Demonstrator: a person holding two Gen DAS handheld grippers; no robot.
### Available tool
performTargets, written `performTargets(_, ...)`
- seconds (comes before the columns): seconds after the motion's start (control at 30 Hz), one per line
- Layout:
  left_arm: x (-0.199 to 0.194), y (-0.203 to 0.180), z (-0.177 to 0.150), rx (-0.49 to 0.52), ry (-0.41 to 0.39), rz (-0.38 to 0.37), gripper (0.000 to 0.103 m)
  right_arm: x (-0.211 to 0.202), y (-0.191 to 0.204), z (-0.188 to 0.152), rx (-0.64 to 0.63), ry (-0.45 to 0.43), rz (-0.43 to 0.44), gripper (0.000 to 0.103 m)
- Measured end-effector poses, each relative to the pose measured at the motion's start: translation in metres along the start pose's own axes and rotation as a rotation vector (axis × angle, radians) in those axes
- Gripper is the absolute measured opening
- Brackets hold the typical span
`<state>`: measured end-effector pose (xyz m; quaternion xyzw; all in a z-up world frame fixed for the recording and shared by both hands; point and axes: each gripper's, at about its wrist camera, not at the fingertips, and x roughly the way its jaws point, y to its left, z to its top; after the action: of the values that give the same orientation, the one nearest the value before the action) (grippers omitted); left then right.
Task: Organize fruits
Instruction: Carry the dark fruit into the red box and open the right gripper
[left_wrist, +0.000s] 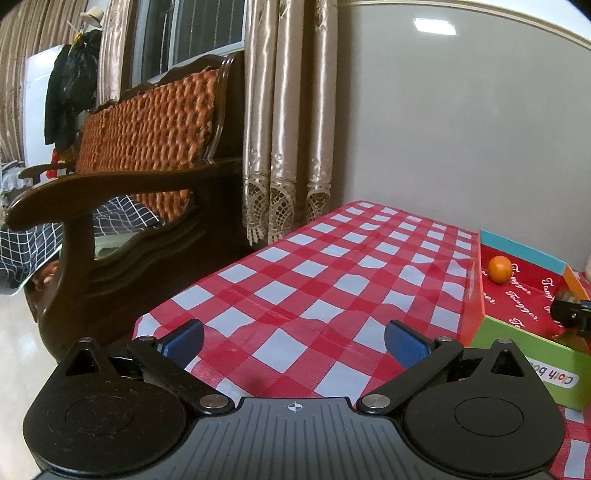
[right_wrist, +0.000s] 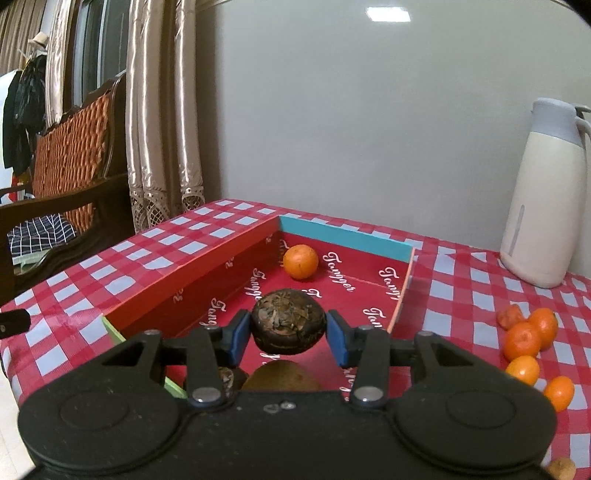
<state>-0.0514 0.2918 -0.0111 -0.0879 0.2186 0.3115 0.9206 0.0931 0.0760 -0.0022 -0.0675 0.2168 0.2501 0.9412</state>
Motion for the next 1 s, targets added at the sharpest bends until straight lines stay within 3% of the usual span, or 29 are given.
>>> performTargets(0.17,-0.001,-0.002,0.001,-0.003,-0.004,-0.007,0.103,-0.008,0.001,0.002,-0.011,-0.035,-0.011,0.061)
performTargets(0.4,-0.010,-0.021,0.004,0.011,-0.019,-0.039,0.103,-0.017,-0.010,0.002,-0.010,-0.041,-0.031,0.063)
performTargets(0.53,-0.015,-0.035,0.005,0.023,-0.025,-0.060,0.103,-0.029,-0.021,0.000,-0.005,-0.076,-0.070,0.087)
performTargets(0.6,-0.018,-0.042,0.006,0.024,-0.026,-0.070,0.103,-0.034,-0.029,-0.001,-0.002,-0.086,-0.085,0.088)
performTargets(0.67,-0.020,-0.051,0.007,0.029,-0.027,-0.085,0.103,-0.040,-0.038,-0.002,0.007,-0.098,-0.108,0.098)
performTargets(1.0,-0.037,-0.109,0.007,0.048,-0.032,-0.225,0.103,-0.073,-0.100,-0.013,0.094,-0.128,-0.250,0.102)
